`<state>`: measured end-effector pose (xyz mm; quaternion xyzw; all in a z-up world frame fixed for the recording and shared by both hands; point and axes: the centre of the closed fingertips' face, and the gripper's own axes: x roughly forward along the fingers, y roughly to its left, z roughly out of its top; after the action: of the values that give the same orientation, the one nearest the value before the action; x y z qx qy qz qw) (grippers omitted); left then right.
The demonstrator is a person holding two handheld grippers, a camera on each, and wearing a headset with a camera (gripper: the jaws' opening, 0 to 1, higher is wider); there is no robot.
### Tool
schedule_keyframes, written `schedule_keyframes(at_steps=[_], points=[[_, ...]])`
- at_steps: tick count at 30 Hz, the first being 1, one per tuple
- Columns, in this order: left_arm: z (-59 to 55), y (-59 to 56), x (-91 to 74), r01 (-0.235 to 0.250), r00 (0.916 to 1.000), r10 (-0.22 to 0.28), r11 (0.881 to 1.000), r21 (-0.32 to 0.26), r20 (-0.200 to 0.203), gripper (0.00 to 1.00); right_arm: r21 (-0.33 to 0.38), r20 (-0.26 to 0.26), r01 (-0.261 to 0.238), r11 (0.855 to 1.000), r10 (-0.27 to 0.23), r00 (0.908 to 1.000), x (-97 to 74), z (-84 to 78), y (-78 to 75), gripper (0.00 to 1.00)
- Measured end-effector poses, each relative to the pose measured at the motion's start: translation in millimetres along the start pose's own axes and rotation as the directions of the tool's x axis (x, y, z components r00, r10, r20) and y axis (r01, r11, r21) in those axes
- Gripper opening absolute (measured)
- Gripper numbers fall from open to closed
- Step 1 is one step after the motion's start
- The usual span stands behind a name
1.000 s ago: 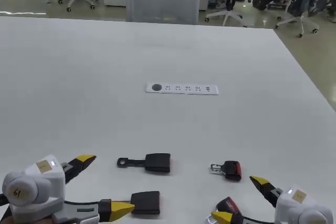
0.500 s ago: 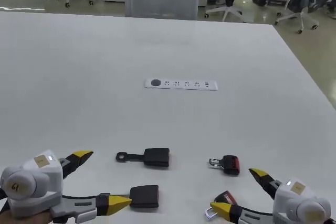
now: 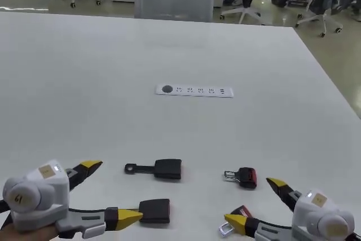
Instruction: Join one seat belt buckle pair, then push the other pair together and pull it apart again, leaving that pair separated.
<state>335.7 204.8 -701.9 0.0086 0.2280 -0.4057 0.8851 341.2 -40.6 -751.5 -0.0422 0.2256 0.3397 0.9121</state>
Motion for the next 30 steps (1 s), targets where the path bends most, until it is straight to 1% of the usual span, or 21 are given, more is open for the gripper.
schedule_keyframes(at_steps=[14, 23, 28, 30], points=[[1.7, -2.4, -0.9, 0.004, 1.0000, -0.004, 1.000, 0.010, 0.006, 1.00, -0.021, 0.007, -0.019, 1.000, 0.019, 0.9998, -2.2, 4.8, 2.3, 0.93], [3.6, -4.2, 0.7, 0.014, 0.9999, -0.014, 1.000, 0.025, 0.003, 0.99, -0.036, -0.001, -0.039, 0.999, 0.039, 0.9993, -2.7, 3.2, 4.6, 0.93], [-0.3, -2.8, 2.5, 0.020, 0.9998, -0.020, 0.999, 0.033, -0.008, 0.99, -0.050, -0.006, -0.056, 0.997, 0.056, 0.9984, -2.2, 2.9, 6.5, 0.93], [-2.3, -2.6, 2.8, 0.023, 0.9997, -0.022, 0.999, 0.034, -0.014, 0.99, -0.061, -0.019, -0.064, 0.996, 0.063, 0.9978, -2.4, 0.6, 6.9, 0.93]])
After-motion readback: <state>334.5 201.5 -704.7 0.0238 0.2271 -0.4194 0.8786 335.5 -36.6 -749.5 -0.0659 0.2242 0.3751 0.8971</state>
